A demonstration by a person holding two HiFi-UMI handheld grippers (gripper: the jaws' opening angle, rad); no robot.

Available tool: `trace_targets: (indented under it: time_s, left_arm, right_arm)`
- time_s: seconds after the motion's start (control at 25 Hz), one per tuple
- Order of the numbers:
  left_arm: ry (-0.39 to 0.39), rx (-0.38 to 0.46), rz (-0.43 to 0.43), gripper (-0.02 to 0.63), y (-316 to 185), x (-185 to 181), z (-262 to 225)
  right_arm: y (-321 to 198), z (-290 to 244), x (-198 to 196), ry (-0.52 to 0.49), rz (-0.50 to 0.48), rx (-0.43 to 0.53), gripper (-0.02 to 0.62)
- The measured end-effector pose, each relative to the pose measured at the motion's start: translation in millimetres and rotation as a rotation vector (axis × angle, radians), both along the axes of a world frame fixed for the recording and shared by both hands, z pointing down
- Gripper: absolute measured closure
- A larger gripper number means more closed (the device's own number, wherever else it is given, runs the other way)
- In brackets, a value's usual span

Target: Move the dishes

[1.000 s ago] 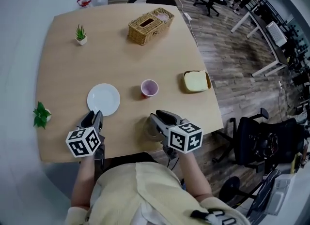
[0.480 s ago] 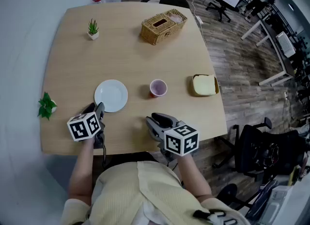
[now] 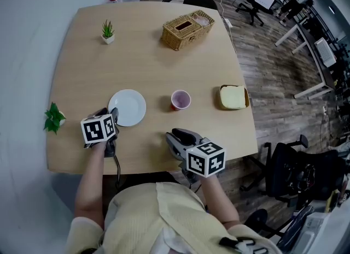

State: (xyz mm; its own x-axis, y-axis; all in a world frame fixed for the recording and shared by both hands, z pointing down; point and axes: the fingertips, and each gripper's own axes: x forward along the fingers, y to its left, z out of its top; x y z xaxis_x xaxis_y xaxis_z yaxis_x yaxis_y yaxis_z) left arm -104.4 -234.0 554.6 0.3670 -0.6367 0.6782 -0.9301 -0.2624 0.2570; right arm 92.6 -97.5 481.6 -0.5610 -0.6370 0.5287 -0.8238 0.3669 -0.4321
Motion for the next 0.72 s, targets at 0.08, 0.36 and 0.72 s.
trace_targets:
  time_s: [0.08,0.36,0.72]
  left_arm:
    - [-0.014,-0.016,-0.013,0.446,-4,-1,4]
    - [-0.098,-0.048,-0.003,0.448,-6,-1,14]
    - [-0.146,-0.029,0.009,0.449,-5,3,14]
  right_arm:
    - [0,0,1,-0.001,0.003,-0.002,0.474]
    - [-4,1,4,0.006,0.014,-0.005,0.476]
    - [-4,4,1,0.003,0.005,-0.014,0.48]
